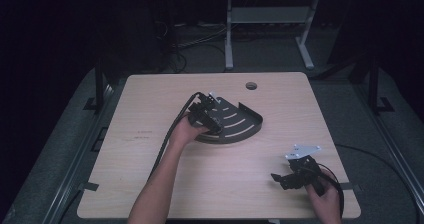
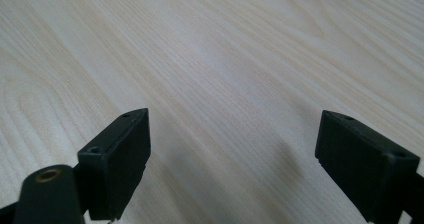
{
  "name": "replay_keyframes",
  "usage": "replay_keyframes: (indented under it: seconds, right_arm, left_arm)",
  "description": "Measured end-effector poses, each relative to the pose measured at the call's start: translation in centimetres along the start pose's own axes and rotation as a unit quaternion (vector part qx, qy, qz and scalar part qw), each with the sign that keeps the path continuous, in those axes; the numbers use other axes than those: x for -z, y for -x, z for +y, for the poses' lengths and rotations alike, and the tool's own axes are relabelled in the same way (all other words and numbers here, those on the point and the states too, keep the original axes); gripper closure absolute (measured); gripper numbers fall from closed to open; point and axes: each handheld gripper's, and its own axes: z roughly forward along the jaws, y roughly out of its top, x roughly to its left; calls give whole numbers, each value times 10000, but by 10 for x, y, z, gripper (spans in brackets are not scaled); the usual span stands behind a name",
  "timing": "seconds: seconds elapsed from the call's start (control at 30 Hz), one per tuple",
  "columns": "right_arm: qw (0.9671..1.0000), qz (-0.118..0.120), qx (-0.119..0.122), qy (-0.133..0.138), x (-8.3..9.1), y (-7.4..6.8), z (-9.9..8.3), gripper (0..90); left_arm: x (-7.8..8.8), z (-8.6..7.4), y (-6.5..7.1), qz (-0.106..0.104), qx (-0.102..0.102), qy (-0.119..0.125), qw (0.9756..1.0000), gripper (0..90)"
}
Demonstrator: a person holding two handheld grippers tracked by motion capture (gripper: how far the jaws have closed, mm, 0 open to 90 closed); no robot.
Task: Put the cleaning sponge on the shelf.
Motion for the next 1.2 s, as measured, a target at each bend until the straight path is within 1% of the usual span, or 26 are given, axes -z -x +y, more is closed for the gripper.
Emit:
replay_keyframes:
  seconds: [0.03, 0.13, 0.17, 0.33, 0.4, 0.47, 0.5, 0.53, 0.57, 0.63, 0.77, 0.83, 0.93, 1.0, 1.1, 1.2]
  right_arm:
    - [10000, 1, -2, -9, 0, 0, 0, 141]
    - [10000, 3, -15, -20, 0, -1, 0, 141]
    - [10000, -3, -5, -10, 0, 0, 0, 140]
    - [10000, -14, 31, -41, 0, 0, 0, 140]
    - [10000, -24, 29, -40, 0, 0, 0, 141]
    - [10000, -16, 13, -46, 0, 0, -1, 141]
    - [10000, -24, 14, -40, 0, 0, -1, 140]
    - [10000, -20, -3, -37, 0, 0, -1, 141]
    - [10000, -20, -3, -37, 0, 0, -1, 141]
    - [10000, -24, 7, -48, 0, 0, -1, 140]
    - [10000, -18, 11, -53, 0, 1, -2, 140]
    - [10000, -20, 7, -50, 0, 1, -2, 140]
    - [10000, -21, 5, -51, 0, 1, -1, 140]
    - [10000, -26, 16, -67, 0, 1, -2, 141]
    - [10000, -33, 19, -58, 0, 1, -2, 141]
    - [10000, -39, 17, -71, 0, 1, -2, 141]
  left_arm:
    - [1, 0, 0, 24, -20, -2, 10000, 190]
    - [5, -1, 0, -7, 21, 34, 10000, 183]
    - [7, -1, 0, 5, -6, 37, 10000, 182]
    - [11, -4, 1, 22, -4, 59, 10000, 183]
    - [12, -5, 2, -9, 0, 35, 10000, 182]
    - [13, -5, 3, 7, -4, 47, 10000, 182]
    - [13, -5, 3, -27, -3, 37, 10000, 182]
    - [13, -6, 6, -15, -50, -5, 10000, 183]
    - [13, -6, 6, -15, -50, -5, 10000, 183]
    - [13, -8, 6, -67, -37, 24, 10000, 185]
    - [16, -11, 7, -75, -16, 61, 10000, 185]
    - [18, -13, 8, -58, -51, 49, 10000, 185]
    - [23, -14, 9, -7, -90, 114, 9999, 186]
    - [26, -15, 9, -20, -90, 125, 9999, 186]
    - [30, -18, 10, 16, -101, 154, 9998, 187]
    - [32, -20, 11, -12, -80, 176, 9998, 187]
